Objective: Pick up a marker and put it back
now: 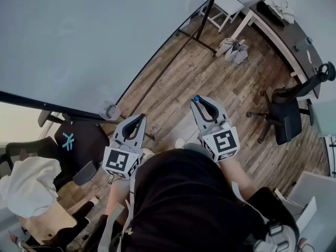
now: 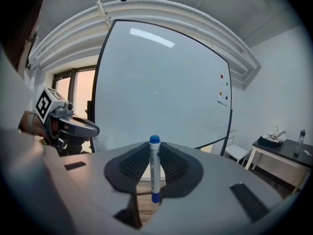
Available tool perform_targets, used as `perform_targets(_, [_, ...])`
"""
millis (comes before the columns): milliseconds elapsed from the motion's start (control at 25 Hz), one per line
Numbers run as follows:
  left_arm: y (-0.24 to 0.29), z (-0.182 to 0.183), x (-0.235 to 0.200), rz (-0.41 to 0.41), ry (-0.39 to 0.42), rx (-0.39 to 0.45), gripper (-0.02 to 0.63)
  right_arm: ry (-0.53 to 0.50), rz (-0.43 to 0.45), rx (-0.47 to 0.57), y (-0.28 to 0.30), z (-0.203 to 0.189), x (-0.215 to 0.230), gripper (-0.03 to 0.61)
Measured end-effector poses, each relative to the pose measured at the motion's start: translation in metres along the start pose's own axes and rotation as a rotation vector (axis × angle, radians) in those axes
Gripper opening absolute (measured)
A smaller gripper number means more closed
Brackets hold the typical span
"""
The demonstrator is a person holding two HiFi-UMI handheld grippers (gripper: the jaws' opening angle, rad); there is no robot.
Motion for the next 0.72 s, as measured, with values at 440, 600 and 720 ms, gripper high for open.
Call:
perform_targets(440, [-0.029, -0.009, -0.037, 0.077, -0.038, 0.005, 0.009, -0.044, 0.083, 0.002, 0.041, 0.022, -0.026, 0.077])
perform_targets(600, [-0.042, -0.015, -0.051, 0.119, -0.053, 0.006, 0.008, -0.063, 0.128, 0.007, 0.06, 0.031, -0.041, 0.077])
perform_targets(720, [-0.052, -0.017, -0.061, 0.151, -0.064, 0.008, 0.008, -0.076, 0.164, 0.015, 0.073, 0.039, -0.05, 0.078])
Point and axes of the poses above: the fingertips, and each gripper's own axes: y forward along the fingers, x to its right, z out of its top, the point moved 4 cm from there along -y, backward along the fingers, and after that the axes turned 10 degrees about z, right-handed, at the moved point
